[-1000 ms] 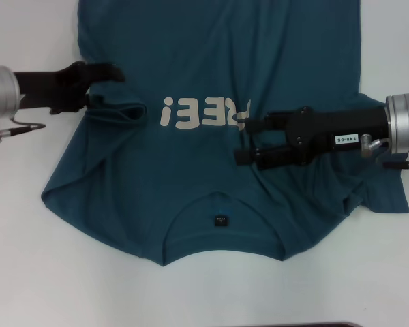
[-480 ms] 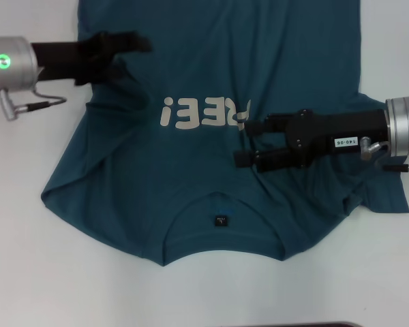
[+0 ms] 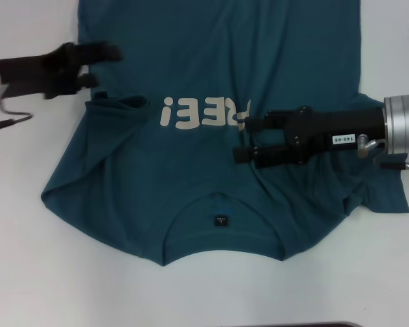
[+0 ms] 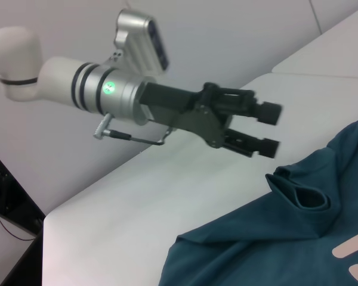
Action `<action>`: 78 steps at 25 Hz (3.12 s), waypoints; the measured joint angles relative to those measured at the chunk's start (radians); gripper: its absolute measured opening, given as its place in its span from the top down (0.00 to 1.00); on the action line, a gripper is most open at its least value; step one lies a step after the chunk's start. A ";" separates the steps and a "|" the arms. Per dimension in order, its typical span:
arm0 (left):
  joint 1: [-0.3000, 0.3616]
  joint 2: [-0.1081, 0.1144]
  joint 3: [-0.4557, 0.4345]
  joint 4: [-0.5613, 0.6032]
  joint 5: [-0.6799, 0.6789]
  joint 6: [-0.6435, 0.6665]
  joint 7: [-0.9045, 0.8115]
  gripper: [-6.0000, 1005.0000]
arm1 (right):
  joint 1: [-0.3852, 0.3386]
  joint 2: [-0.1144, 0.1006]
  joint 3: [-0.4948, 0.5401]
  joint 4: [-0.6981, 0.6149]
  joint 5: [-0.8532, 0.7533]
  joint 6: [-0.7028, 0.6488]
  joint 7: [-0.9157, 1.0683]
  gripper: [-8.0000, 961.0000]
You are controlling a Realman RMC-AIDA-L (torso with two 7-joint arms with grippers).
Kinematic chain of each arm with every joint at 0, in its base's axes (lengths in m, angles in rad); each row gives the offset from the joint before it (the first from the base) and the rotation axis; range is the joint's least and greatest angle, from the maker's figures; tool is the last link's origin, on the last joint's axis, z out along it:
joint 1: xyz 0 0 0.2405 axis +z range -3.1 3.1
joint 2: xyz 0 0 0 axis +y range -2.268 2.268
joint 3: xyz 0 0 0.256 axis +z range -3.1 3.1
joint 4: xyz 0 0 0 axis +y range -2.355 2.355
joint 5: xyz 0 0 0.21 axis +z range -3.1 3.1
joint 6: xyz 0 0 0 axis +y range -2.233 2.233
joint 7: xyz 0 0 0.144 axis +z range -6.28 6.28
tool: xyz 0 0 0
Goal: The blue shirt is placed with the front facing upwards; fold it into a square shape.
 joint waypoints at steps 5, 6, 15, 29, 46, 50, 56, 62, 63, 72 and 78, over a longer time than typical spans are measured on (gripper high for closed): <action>0.055 0.006 0.003 -0.043 0.008 -0.011 -0.015 0.15 | 0.000 0.000 0.000 0.000 0.000 0.001 0.000 0.05; 0.056 0.006 0.006 -0.038 0.009 -0.026 -0.015 0.15 | 0.000 0.000 0.000 0.000 0.000 0.001 0.001 0.05; -0.024 -0.008 0.016 0.055 0.097 -0.109 -0.035 0.15 | -0.002 -0.001 0.000 0.001 -0.002 0.000 0.003 0.05; -0.159 -0.034 0.052 0.119 0.096 -0.153 0.000 0.14 | -0.006 -0.003 0.000 0.006 -0.003 0.000 -0.002 0.05; -0.041 -0.036 0.049 0.002 0.059 -0.133 -0.070 0.14 | -0.006 0.000 0.000 0.006 -0.003 0.000 0.003 0.05; -0.077 -0.039 0.054 0.045 0.106 -0.187 -0.093 0.14 | -0.006 0.000 0.000 0.006 -0.003 0.000 0.005 0.05; -0.109 -0.036 0.054 0.098 0.126 -0.225 -0.104 0.15 | -0.009 0.000 0.000 0.006 -0.003 0.000 0.006 0.05; -0.117 -0.033 0.055 0.119 0.137 -0.257 -0.119 0.15 | -0.014 0.000 0.000 0.006 -0.003 -0.001 0.006 0.05; -0.123 -0.030 0.055 0.133 0.138 -0.265 -0.120 0.15 | -0.015 0.000 0.000 0.006 -0.003 -0.002 0.006 0.05; -0.165 -0.033 0.064 0.176 0.136 -0.290 -0.099 0.14 | -0.026 0.000 0.000 0.006 -0.003 -0.006 0.006 0.05; -0.189 -0.056 0.067 0.160 0.051 -0.244 0.005 0.14 | -0.027 0.000 0.000 0.006 -0.003 -0.007 0.004 0.05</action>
